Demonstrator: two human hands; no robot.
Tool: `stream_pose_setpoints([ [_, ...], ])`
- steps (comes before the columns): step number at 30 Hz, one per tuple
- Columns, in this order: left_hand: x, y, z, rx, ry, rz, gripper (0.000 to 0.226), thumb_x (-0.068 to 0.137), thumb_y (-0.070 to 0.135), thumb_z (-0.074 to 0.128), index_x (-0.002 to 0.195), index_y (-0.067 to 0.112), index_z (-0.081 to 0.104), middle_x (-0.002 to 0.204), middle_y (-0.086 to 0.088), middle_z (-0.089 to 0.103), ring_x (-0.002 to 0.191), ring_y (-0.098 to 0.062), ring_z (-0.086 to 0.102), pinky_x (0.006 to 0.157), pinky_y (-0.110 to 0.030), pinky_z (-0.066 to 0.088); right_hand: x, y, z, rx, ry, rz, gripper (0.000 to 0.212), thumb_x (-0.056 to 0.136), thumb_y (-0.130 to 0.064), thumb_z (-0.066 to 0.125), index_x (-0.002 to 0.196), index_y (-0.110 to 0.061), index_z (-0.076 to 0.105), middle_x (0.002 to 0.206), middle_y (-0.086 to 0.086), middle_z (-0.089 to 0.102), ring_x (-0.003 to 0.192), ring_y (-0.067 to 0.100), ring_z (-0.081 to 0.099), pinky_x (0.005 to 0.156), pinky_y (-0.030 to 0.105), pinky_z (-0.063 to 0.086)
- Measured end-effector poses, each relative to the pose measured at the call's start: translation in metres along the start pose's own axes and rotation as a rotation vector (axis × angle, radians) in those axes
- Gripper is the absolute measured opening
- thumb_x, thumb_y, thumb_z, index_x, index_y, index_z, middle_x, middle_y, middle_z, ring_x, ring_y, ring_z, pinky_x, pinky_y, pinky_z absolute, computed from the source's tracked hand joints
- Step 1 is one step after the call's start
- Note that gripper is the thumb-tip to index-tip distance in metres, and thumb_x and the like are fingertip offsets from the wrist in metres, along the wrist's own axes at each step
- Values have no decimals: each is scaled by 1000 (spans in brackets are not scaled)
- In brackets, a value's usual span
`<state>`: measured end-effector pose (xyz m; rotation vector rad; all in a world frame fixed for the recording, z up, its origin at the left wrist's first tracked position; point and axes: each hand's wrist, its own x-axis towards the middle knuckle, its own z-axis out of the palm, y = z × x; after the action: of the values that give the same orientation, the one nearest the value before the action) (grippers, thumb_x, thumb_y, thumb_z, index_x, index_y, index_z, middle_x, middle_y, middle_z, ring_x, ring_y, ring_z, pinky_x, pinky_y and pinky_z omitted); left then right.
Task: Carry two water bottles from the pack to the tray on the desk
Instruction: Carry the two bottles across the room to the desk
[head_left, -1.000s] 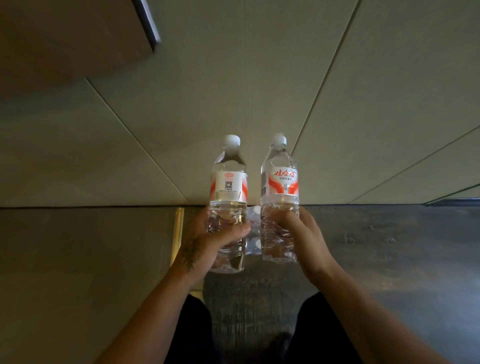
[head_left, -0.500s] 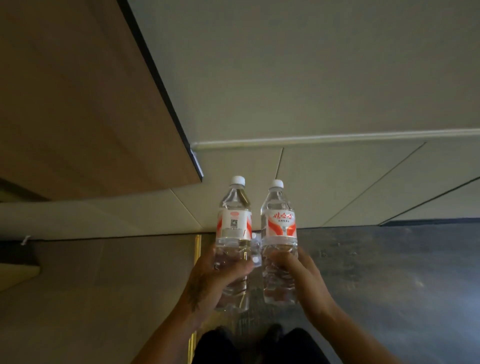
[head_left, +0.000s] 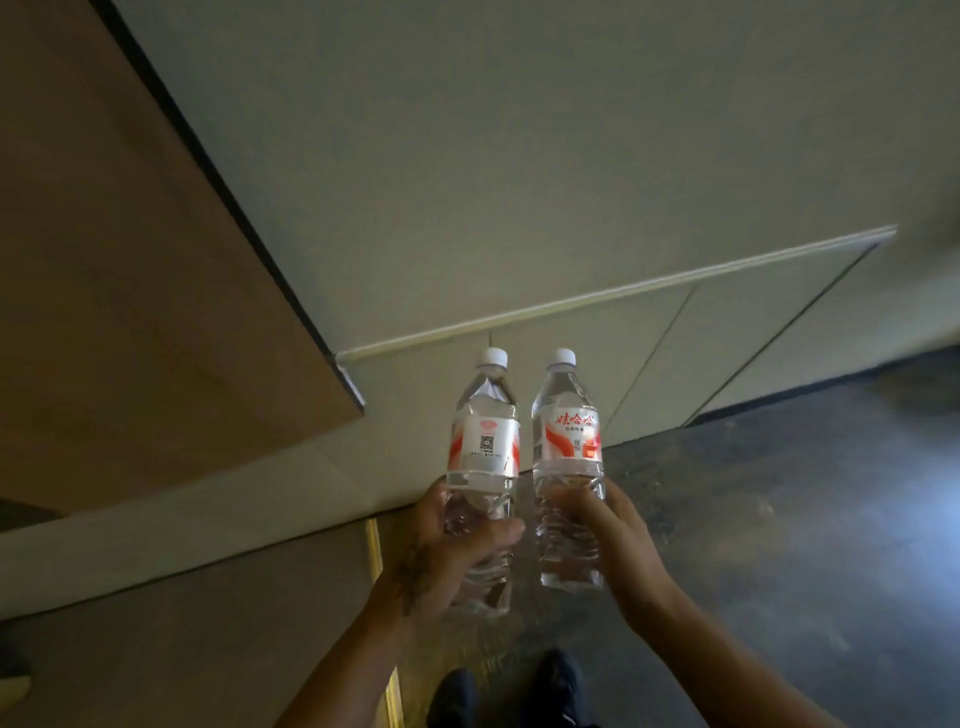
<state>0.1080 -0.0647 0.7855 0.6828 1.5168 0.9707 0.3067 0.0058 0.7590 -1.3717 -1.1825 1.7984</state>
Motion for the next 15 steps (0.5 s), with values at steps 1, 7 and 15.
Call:
stream_pose_setpoints([
  [1,1,3,2,18,-43,3,92,47,58,88,131,30,67,111,2,83,97,-14,82,68,-18,63,-7,1,-2,23,34,-4,68,70,-56,75,120,-11,69,102,13,81,91,32,79,86,48,64],
  [7,12,8,23,206,-343,48,83,57,63,85,132,36,64,107,13,83,100,-10,81,82,-31,68,-62,20,-14,148,310,-22,73,67,-57,75,127,-15,66,107,9,82,96,30,81,89,47,66],
  [15,-6,4,101,366,-756,55,69,62,56,88,124,29,70,108,7,87,99,-17,84,78,-28,68,-175,48,-39,301,783,-12,66,75,-45,70,132,-12,61,118,13,78,102,32,80,98,52,64],
])
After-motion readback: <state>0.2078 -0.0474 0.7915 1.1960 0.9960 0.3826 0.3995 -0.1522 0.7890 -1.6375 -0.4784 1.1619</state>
